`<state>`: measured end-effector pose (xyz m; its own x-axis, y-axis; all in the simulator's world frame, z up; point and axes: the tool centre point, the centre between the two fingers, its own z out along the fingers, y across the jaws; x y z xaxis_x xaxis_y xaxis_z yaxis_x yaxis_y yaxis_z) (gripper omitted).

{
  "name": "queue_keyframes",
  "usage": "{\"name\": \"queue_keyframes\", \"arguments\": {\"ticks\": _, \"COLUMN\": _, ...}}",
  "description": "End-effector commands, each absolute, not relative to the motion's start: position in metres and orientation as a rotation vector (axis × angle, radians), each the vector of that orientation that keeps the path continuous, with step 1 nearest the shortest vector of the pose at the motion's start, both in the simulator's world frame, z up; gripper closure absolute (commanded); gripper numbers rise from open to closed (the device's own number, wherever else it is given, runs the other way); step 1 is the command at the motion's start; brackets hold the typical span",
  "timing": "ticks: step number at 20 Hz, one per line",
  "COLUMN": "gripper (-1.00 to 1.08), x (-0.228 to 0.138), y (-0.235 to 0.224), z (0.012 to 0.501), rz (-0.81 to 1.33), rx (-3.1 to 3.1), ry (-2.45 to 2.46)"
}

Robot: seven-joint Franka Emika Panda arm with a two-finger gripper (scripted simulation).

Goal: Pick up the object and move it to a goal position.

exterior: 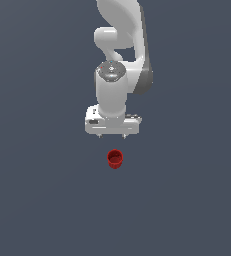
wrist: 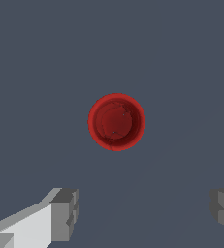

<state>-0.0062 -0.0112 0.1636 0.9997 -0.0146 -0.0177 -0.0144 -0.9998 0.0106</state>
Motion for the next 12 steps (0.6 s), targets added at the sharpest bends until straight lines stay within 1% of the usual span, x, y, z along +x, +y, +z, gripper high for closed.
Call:
{"name": "queue_keyframes", "arguments": {"ticks": 1, "gripper": -0.92, "x": -0.006, "y": -0.011, "z": 0.164, "rz": -0.028, "rx": 3.131, "ry": -0.023}}
{"name": "queue_keyframes", "arguments": {"ticks": 4, "gripper": -0.92, "x": -0.005, "y": -0.005, "z": 0.164, "rz": -0.027, "rx": 3.137, "ry": -0.01}}
{"name": "queue_keyframes", "arguments": {"ticks": 9, "gripper": -0.92, "x": -0.005, "y": 0.017, "z": 0.168, "rz": -0.026, "rx": 3.161, "ry": 0.046}}
{"name": "queue_keyframes", "arguments": {"ticks": 12, "gripper": -0.92, "x": -0.005, "y": 0.018, "z": 0.169, "rz": -0.026, "rx": 3.162, "ry": 0.053}}
